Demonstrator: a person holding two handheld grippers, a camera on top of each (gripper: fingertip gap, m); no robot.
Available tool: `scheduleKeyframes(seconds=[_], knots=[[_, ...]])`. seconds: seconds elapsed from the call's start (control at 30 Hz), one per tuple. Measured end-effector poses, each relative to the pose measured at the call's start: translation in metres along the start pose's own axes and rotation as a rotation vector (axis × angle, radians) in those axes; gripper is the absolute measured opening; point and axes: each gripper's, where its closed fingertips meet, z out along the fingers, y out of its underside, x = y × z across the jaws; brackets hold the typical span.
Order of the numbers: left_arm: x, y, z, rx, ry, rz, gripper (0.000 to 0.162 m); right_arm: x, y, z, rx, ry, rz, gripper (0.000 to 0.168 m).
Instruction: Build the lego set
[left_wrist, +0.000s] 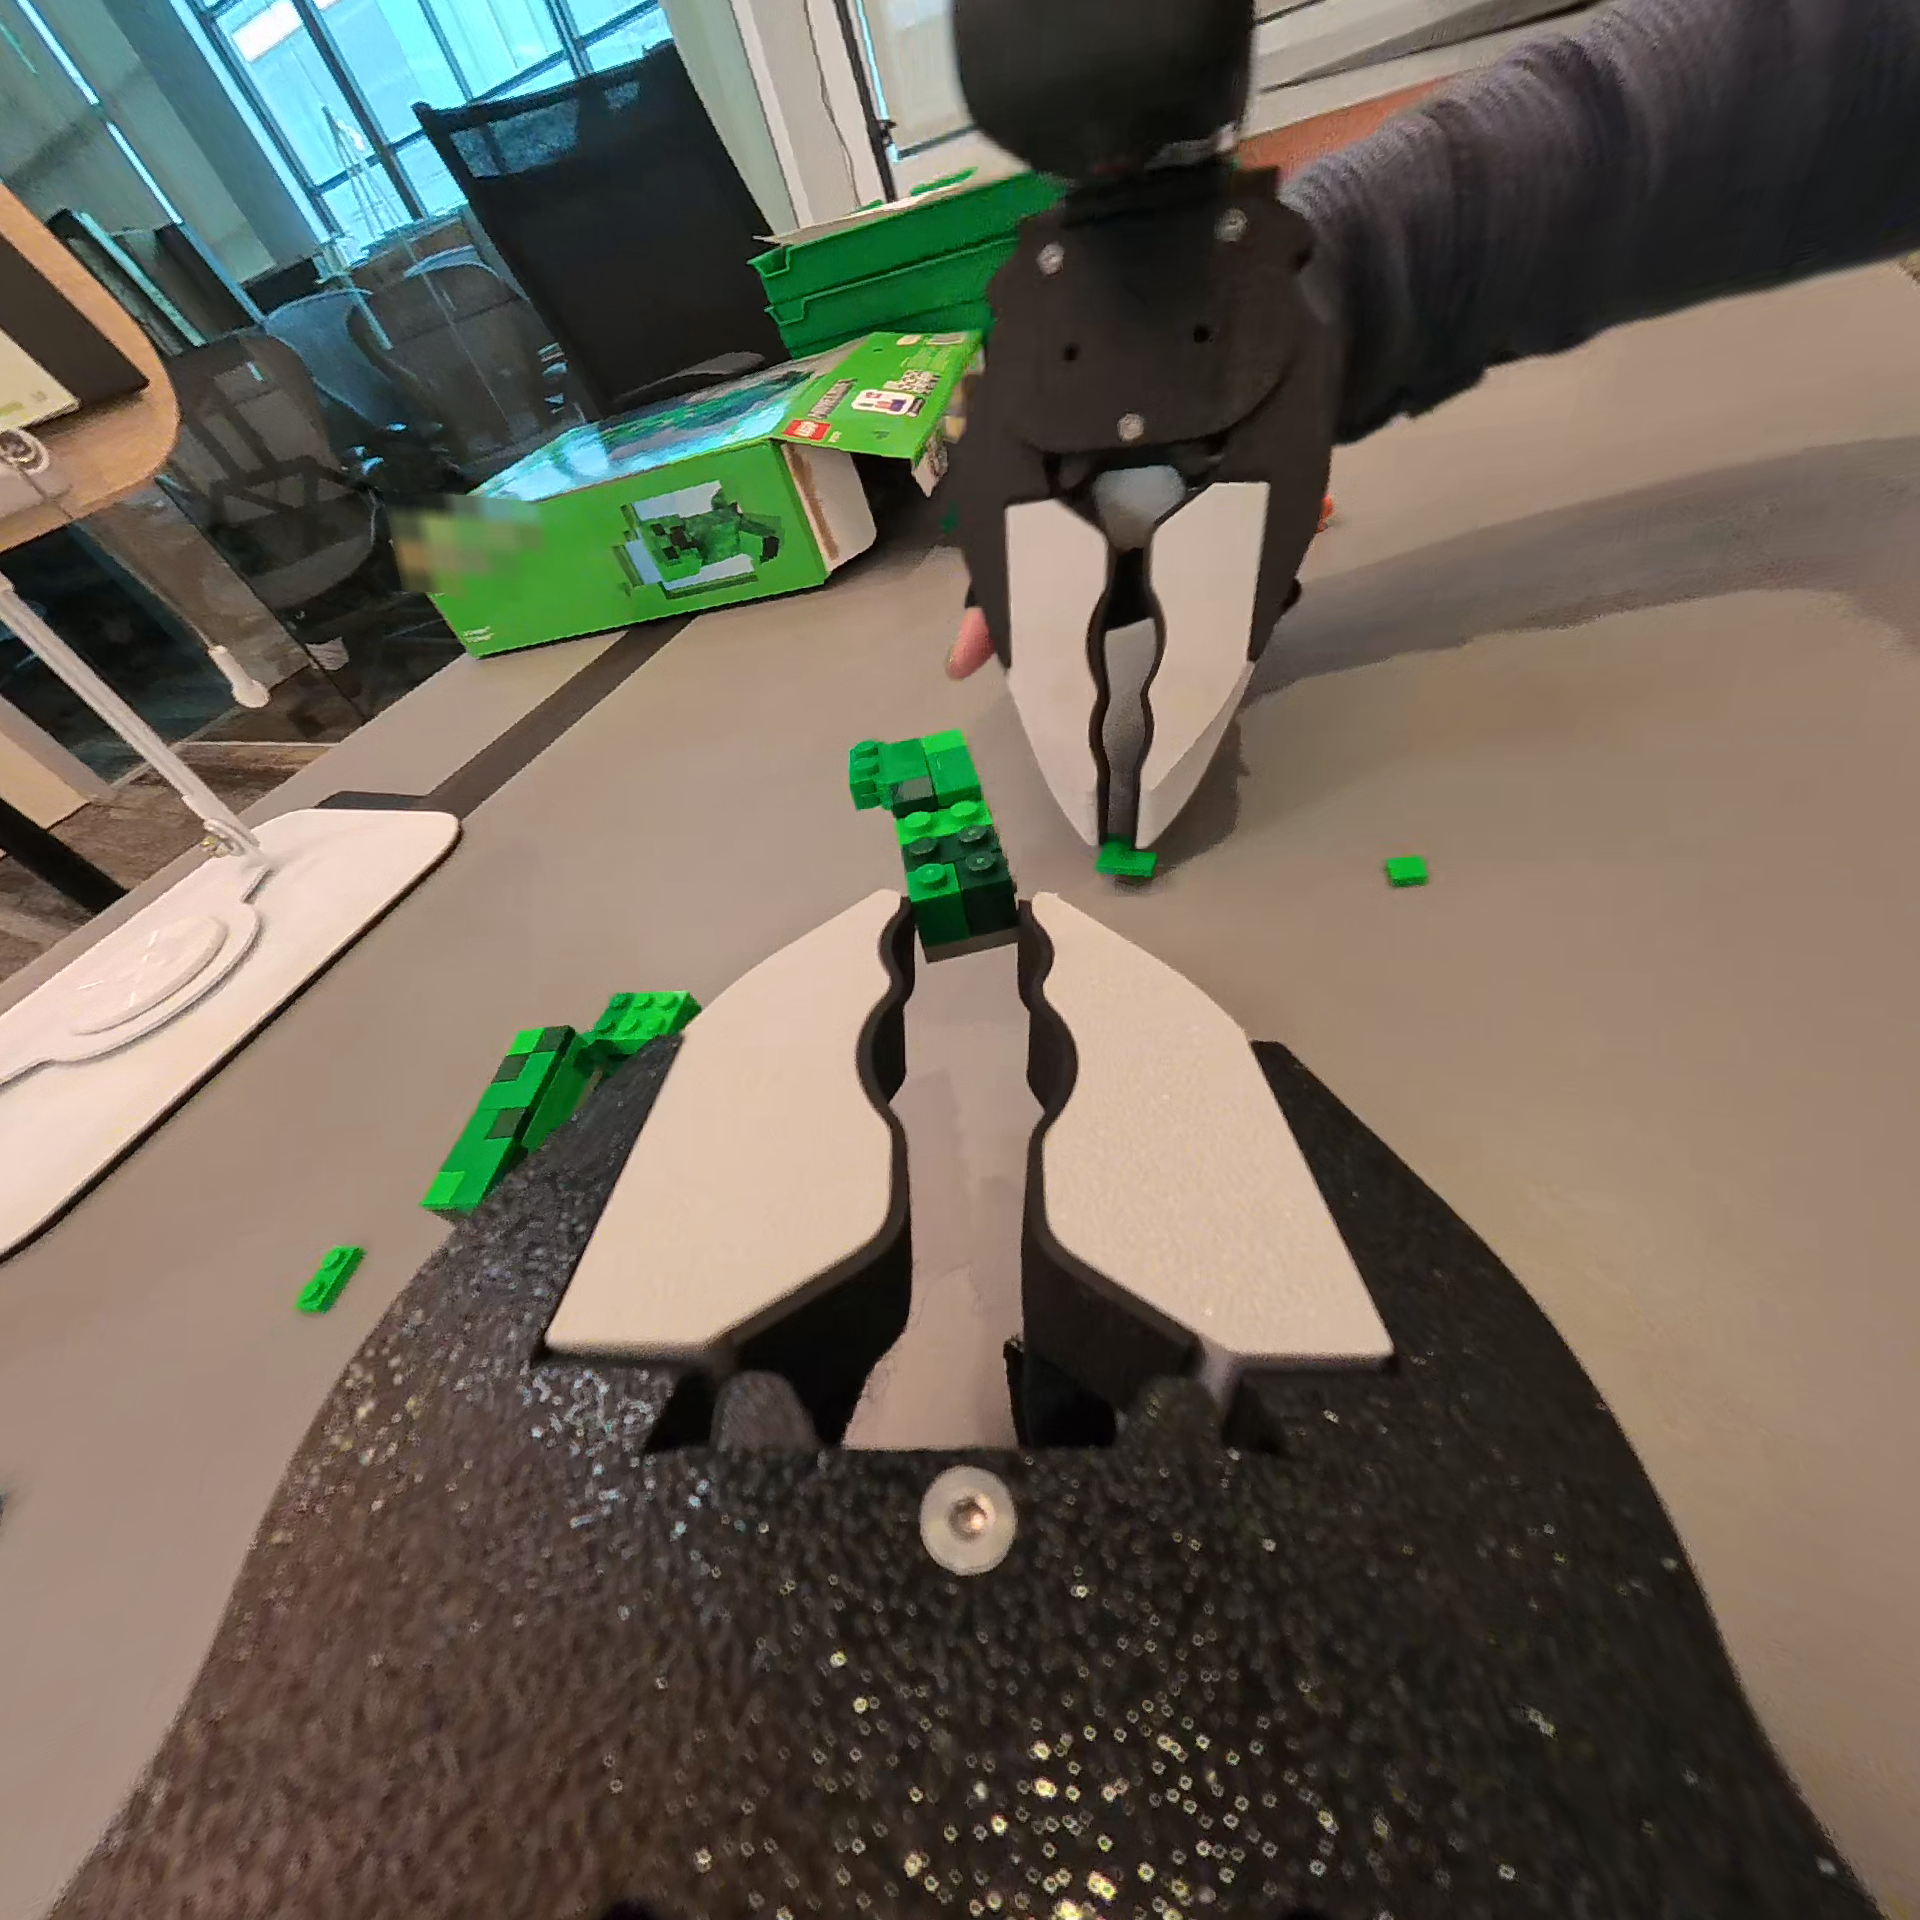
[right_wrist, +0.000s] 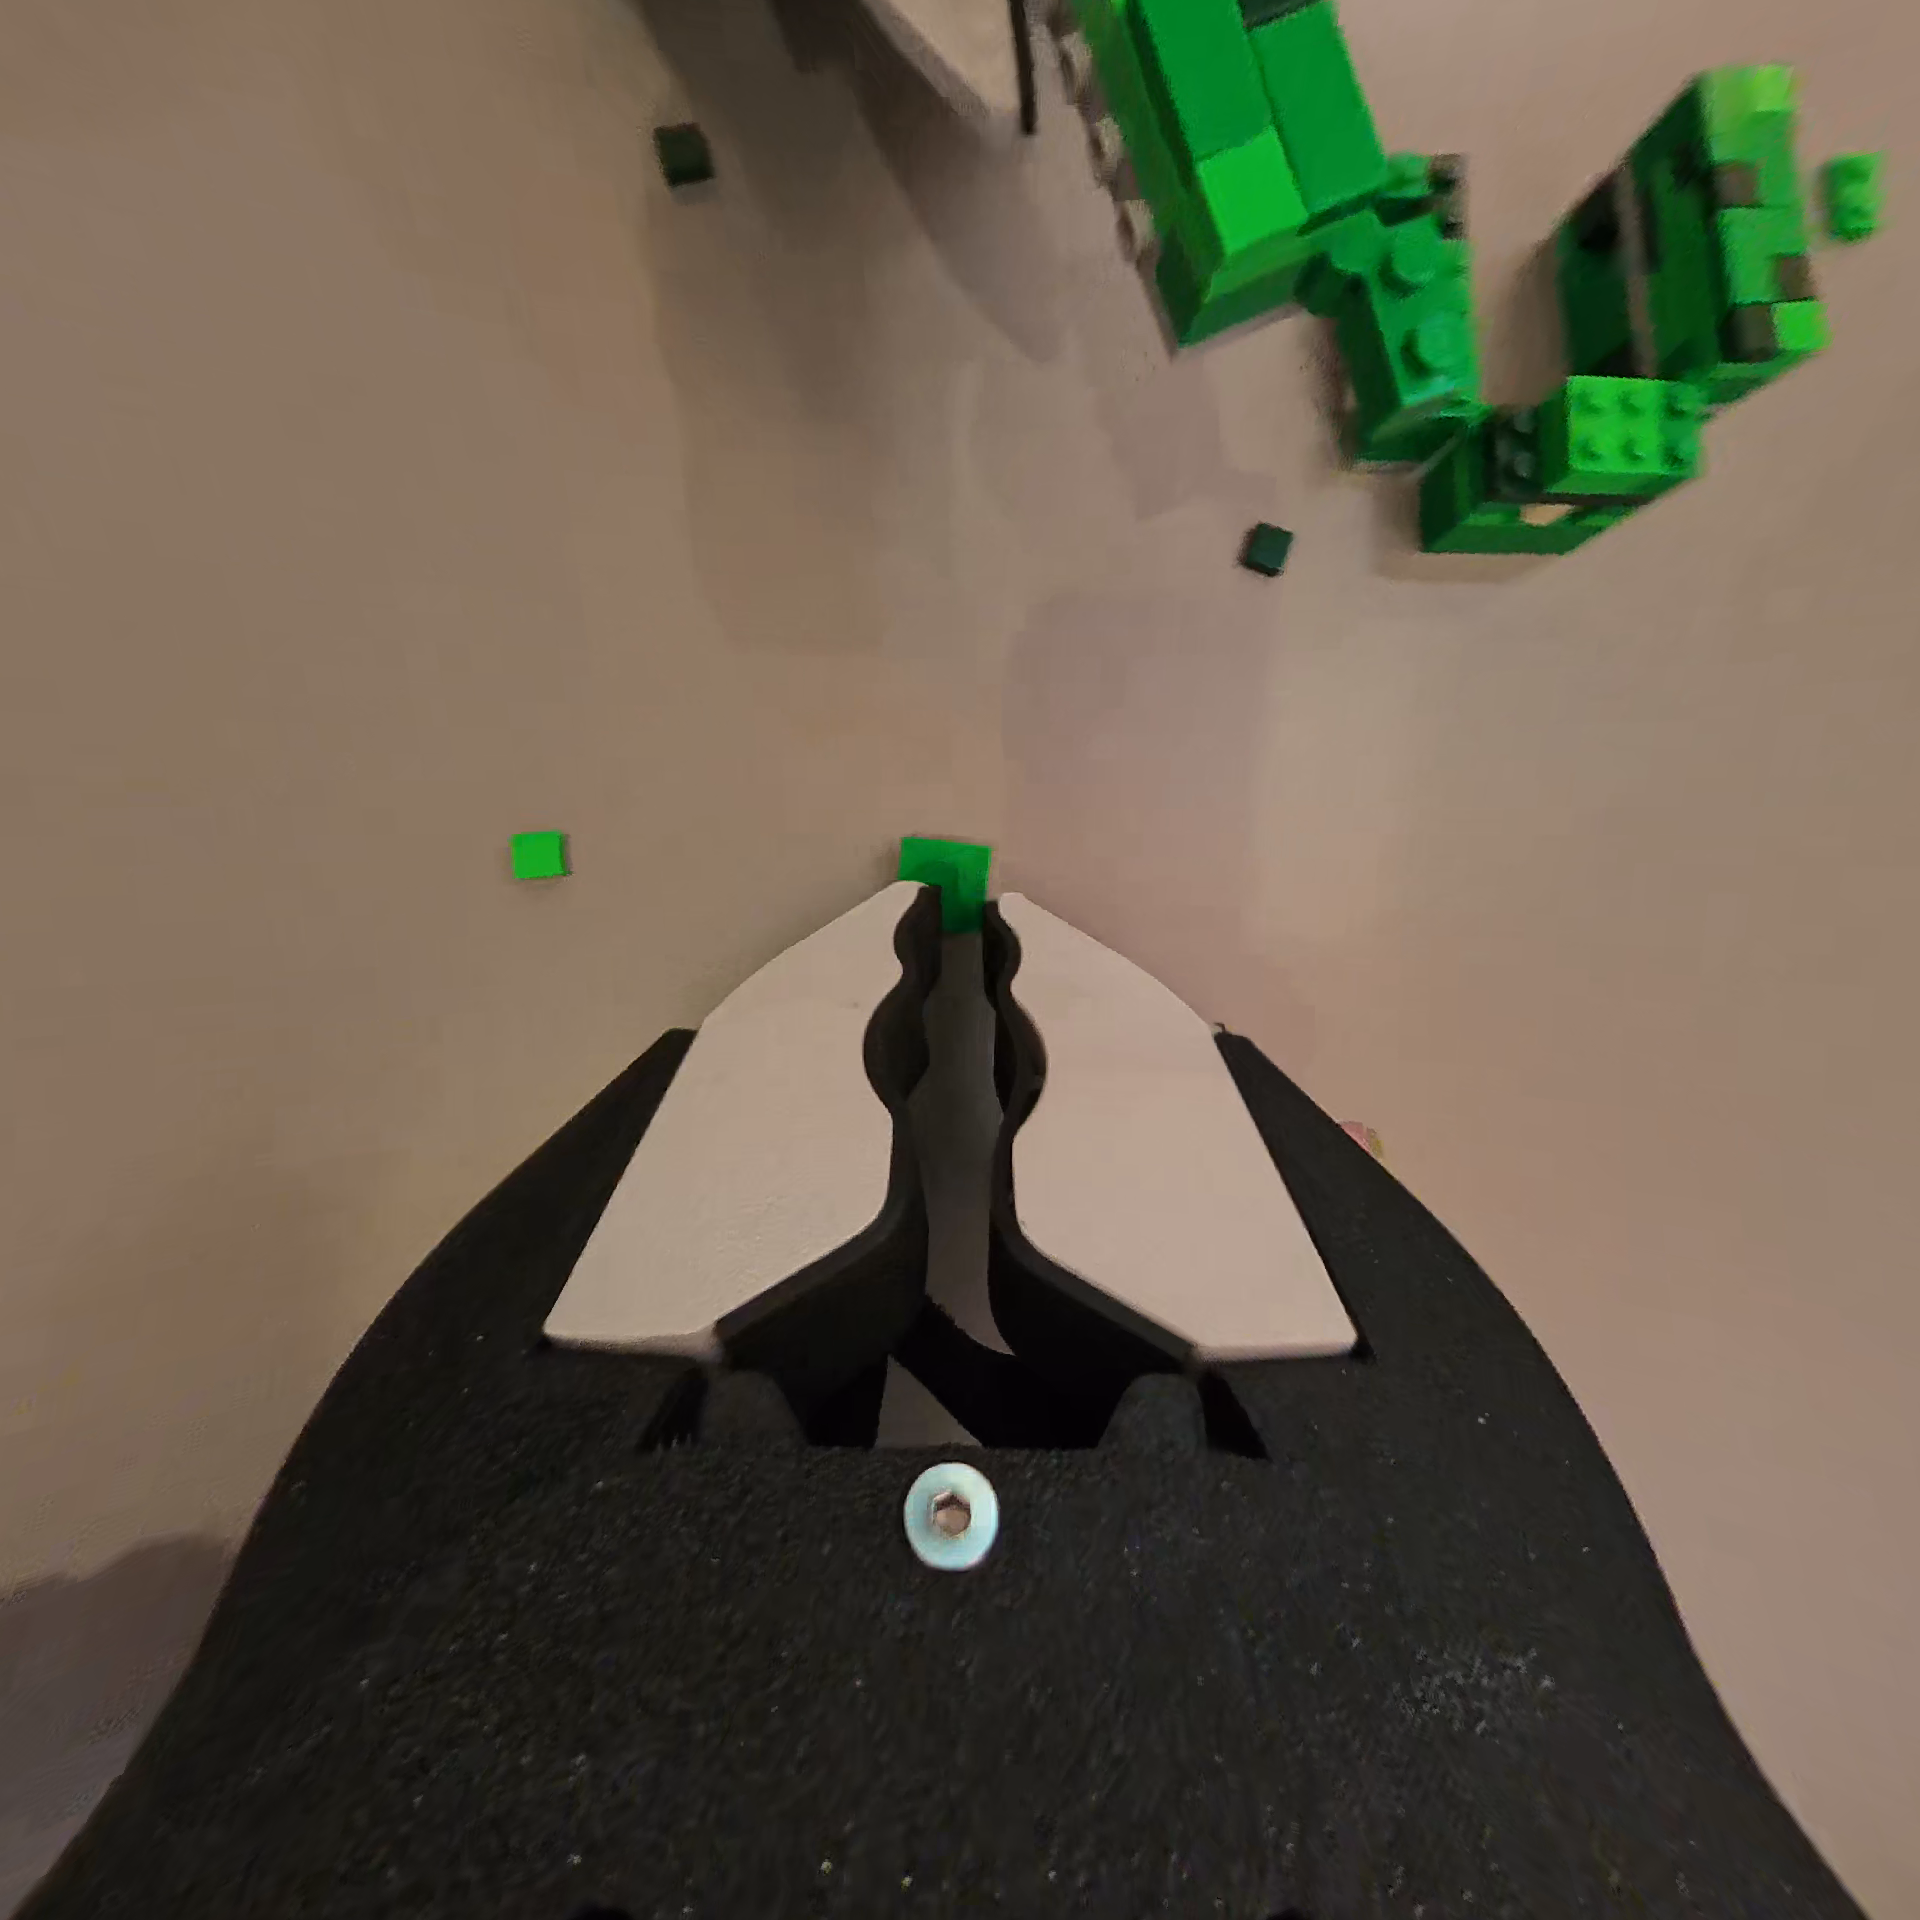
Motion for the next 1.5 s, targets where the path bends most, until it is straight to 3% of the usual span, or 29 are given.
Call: scheduleKeyframes(seconds=[0.03,0.27,0.47,0.7,0.9,1.5], knots=[[-0.003,0.000,0.000,-0.001,-0.016,-0.005,0.018,0.005,0.000,-0.002,0.026,0.059,0.022,0.007],[-0.024,0.004,-0.002,-0.026,-0.171,-0.048,0.018,0.039,-0.033,-0.035,0.298,0.473,0.325,0.007],[-0.025,0.006,0.000,-0.050,-0.214,-0.037,0.018,0.046,-0.077,-0.056,0.443,0.654,0.486,0.007],[-0.020,0.006,0.002,-0.058,-0.206,-0.034,0.018,0.038,-0.112,-0.049,0.418,0.678,0.540,0.007],[-0.020,0.006,0.002,-0.063,-0.211,-0.026,0.017,0.036,-0.108,-0.025,0.304,0.624,0.612,0.007],[-0.014,0.007,0.005,-0.090,-0.206,0.044,0.018,0.032,-0.105,-0.015,0.160,0.589,0.673,0.007]])
